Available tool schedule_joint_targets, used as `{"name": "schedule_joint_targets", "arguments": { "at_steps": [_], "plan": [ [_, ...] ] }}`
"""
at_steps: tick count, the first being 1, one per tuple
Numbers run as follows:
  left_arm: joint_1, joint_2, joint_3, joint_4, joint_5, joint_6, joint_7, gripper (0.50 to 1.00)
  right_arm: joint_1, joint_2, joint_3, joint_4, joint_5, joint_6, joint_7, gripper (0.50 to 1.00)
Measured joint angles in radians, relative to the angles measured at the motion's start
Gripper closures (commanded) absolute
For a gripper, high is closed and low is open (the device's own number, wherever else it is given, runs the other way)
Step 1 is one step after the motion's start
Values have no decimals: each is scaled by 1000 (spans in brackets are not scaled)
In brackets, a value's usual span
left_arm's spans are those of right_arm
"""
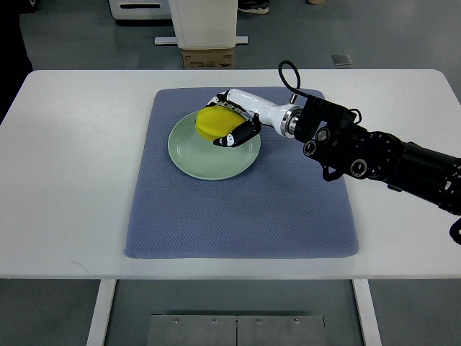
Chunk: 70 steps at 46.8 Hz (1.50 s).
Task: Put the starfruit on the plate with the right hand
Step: 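Lower the starfruit onto the plate and open the right hand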
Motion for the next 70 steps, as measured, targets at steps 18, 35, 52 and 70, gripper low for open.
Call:
{"name": "schedule_joint_targets", "arguments": {
  "at_steps": [18, 35, 52, 70],
  "plan": [
    [0, 0, 0, 0, 0, 0, 0, 500, -56, 0, -2, -2, -1, 0, -13, 1000],
    [0, 0, 0, 0, 0, 0, 0, 500, -75, 0, 1, -4, 0, -15, -26, 902],
    [0, 0, 0, 0, 0, 0, 0, 500, -89, 0, 2, -2, 0, -34, -23, 523],
    [0, 0, 0, 0, 0, 0, 0, 500, -83, 0, 1, -2, 2, -34, -23, 502]
  ]
}}
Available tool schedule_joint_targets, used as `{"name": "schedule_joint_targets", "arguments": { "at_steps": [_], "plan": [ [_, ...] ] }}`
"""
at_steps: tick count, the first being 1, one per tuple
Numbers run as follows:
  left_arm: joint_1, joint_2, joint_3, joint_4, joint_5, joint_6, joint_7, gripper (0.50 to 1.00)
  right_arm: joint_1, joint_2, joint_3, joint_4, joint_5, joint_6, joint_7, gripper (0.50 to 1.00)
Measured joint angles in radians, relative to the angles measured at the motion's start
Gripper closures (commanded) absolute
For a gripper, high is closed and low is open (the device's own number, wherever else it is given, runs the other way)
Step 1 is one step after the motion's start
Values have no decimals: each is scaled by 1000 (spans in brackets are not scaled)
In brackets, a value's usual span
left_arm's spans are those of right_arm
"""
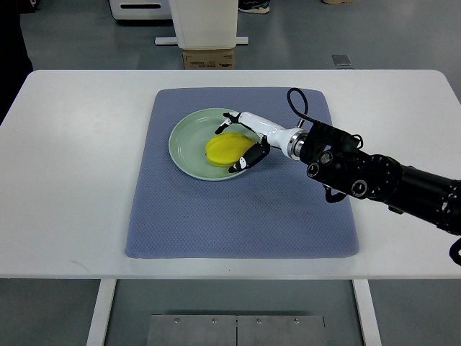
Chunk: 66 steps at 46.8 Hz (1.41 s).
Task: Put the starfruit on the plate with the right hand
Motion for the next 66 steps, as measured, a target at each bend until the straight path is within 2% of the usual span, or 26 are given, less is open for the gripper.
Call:
{"name": "schedule_joint_targets", "arguments": {
  "at_steps": [26, 39, 49, 66],
  "plan": [
    [0, 0, 0, 0, 0, 0, 0, 500, 54, 0, 53, 36, 47, 3, 0, 502],
    [0, 0, 0, 0, 0, 0, 0, 500, 43, -85, 129, 41, 94, 11, 0, 502],
    [0, 0, 0, 0, 0, 0, 0, 500, -13, -133, 308, 35, 124, 12, -24, 502],
    [0, 0, 0, 0, 0, 0, 0, 500, -180, -135, 676, -5, 126, -1, -69, 502]
  ]
}}
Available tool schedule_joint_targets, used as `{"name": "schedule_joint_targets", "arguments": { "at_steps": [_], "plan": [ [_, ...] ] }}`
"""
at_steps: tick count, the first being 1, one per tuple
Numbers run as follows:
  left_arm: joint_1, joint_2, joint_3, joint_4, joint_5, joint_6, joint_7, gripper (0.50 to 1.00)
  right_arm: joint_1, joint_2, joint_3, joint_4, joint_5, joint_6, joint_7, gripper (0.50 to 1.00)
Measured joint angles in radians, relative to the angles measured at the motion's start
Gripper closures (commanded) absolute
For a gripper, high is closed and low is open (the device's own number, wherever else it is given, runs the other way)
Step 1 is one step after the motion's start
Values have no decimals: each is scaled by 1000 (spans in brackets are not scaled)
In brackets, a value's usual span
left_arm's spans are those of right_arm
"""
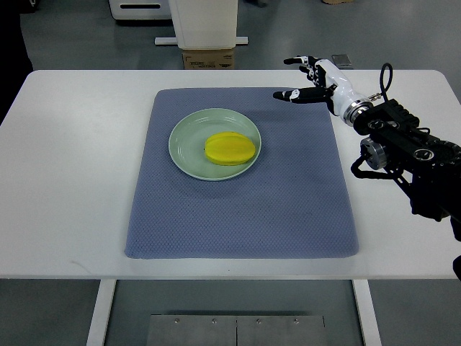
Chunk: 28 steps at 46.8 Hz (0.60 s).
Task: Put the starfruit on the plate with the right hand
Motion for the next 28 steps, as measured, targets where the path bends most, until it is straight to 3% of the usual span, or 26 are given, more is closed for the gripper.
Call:
{"name": "schedule_joint_targets", "arguments": {
  "at_steps": [15, 28],
  "plan": [
    [0, 0, 0, 0, 0, 0, 0, 500, -101, 22, 277, -31, 1, -18, -33, 502],
    [0, 0, 0, 0, 0, 0, 0, 500, -149, 89, 393, -30, 23, -57, -47, 500]
  ]
}}
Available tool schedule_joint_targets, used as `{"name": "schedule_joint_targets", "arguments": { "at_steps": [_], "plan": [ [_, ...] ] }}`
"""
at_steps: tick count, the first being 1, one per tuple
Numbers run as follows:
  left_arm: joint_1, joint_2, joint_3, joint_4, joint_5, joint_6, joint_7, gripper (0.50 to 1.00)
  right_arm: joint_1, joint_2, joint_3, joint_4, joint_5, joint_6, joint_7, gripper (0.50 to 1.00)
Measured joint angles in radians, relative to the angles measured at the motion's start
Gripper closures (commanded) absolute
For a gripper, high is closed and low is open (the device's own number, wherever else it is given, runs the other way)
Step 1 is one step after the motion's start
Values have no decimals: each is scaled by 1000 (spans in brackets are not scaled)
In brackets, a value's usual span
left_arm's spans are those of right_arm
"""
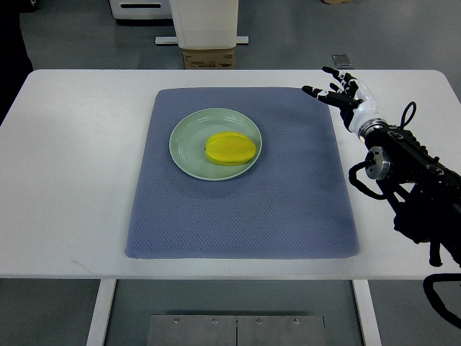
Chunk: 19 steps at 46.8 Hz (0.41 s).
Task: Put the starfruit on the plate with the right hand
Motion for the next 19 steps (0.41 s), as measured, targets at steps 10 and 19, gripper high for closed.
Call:
{"name": "schedule_joint_targets", "arguments": {
  "at_steps": [10, 19],
  "plan": [
    [0, 0, 0, 0, 0, 0, 0, 500, -11, 1, 7, 5, 85, -3, 15, 500],
    [0, 0, 0, 0, 0, 0, 0, 500, -25, 1, 1, 7, 99, -3, 22, 500]
  ]
}}
